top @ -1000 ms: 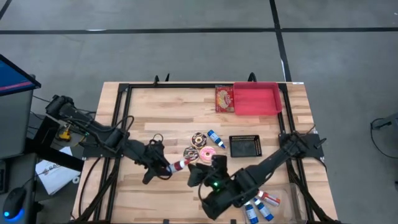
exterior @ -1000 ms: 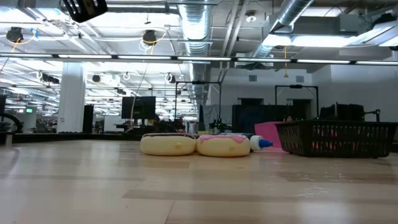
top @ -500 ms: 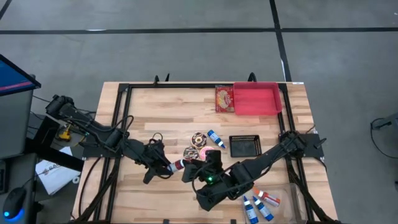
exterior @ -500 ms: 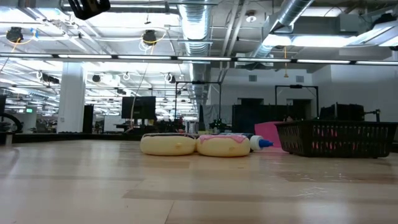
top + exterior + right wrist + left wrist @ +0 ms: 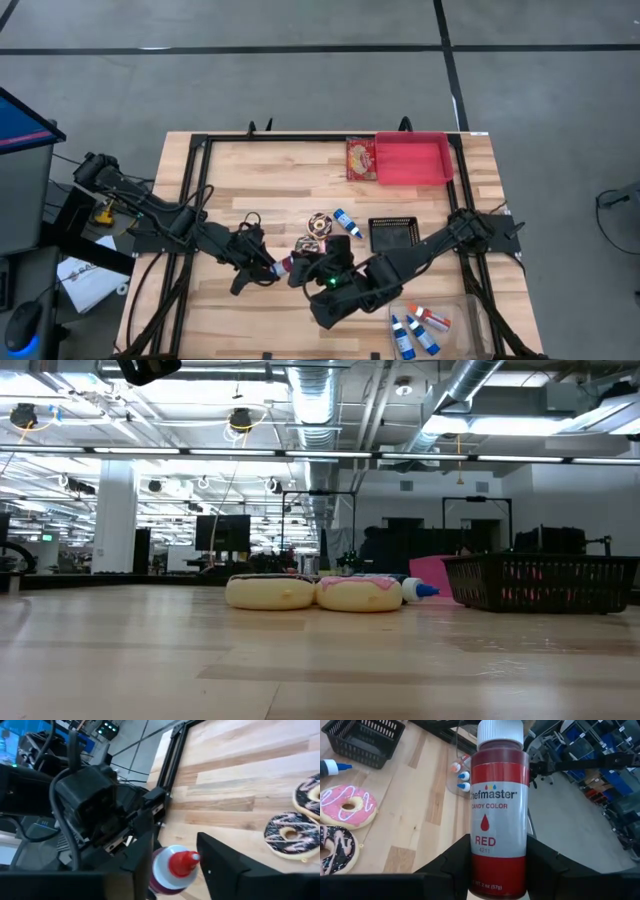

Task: Pick & Place Food Item
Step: Put the red food coloring bottle into the transparent bin

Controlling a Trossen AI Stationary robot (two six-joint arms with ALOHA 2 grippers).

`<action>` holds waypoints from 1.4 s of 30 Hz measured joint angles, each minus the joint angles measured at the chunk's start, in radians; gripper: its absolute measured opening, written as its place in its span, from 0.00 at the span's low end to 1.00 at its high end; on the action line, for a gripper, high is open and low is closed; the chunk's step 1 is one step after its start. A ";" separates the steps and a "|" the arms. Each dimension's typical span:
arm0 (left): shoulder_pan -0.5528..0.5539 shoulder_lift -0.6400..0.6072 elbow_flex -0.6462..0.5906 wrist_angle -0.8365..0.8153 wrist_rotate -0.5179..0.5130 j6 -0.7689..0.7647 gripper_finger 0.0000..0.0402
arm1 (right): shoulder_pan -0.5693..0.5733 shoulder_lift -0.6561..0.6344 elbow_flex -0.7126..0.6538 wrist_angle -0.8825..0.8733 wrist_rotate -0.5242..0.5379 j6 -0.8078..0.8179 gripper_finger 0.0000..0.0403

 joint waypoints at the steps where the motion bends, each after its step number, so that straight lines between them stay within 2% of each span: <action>1: 0.000 0.000 0.000 0.000 -0.002 0.000 0.34 | 0.000 0.000 0.000 0.012 0.000 -0.014 0.32; 13: -0.001 0.000 0.000 0.025 -0.018 0.007 0.35 | -0.002 0.000 0.000 0.045 0.033 -0.068 0.07; 19: 0.000 -0.010 0.000 0.029 0.009 0.037 0.43 | 0.005 0.000 0.001 0.039 0.077 -0.084 0.07; 26: -0.013 -0.034 -0.001 0.025 0.167 0.058 0.52 | 0.012 0.000 0.003 -0.043 0.070 -0.072 0.07; 29: -0.030 -0.060 -0.001 0.031 0.202 0.059 0.54 | 0.020 -0.003 0.004 -0.133 0.064 -0.029 0.06; 32: -0.035 -0.103 0.003 0.035 0.229 0.061 0.56 | 0.027 0.004 -0.002 -0.283 -0.001 0.042 0.05; 38: -0.011 -0.154 0.002 -0.097 0.068 0.144 0.58 | 0.124 0.000 -0.004 -0.575 -0.142 0.270 0.04; 42: 0.040 -0.145 0.001 -0.141 -0.005 0.198 0.58 | 0.207 0.000 -0.004 -0.618 -0.255 0.349 0.00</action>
